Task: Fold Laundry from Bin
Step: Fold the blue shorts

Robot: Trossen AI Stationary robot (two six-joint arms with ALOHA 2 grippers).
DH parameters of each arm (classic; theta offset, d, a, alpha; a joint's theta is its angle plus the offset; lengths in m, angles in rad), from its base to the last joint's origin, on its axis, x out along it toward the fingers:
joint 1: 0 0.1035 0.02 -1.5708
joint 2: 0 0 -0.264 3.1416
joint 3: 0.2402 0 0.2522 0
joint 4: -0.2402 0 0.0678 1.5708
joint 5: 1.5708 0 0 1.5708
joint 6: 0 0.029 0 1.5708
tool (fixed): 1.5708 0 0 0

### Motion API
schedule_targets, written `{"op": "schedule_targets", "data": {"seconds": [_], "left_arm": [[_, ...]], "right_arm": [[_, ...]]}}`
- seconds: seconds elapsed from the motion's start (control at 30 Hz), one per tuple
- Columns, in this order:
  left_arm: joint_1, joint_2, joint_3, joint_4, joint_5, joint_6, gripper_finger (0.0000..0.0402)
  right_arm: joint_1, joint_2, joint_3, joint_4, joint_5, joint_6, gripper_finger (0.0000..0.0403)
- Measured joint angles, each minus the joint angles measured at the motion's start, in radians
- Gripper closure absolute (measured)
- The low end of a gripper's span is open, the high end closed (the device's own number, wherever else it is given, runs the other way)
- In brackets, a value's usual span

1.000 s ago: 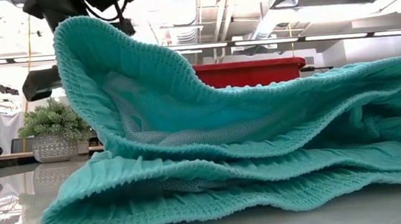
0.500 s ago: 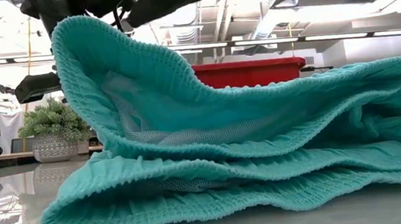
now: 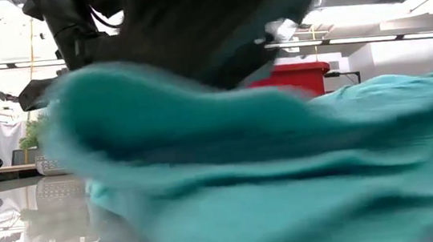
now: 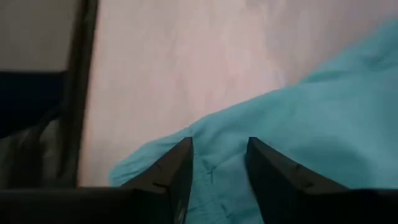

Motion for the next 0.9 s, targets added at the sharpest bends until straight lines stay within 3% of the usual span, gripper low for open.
{"op": "schedule_targets", "data": {"seconds": [0.37,0.73,0.83,0.9], "left_arm": [[-0.003,0.008,0.0,0.002,0.066,-0.044,0.0351],[-0.08,-0.024,0.0,-0.32,0.071,-0.235,0.0351],[-0.111,-0.09,0.0,-0.276,0.017,-0.266,0.0354],[-0.127,-0.146,0.001,-0.149,-0.024,-0.268,0.0361]], "right_arm": [[0.128,-0.027,0.001,-0.216,-0.032,0.186,0.0254],[0.169,-0.027,0.001,-0.294,-0.031,0.261,0.0255],[0.174,-0.027,0.001,-0.294,-0.032,0.262,0.0255],[0.178,-0.027,0.001,-0.297,-0.032,0.274,0.0255]]}}
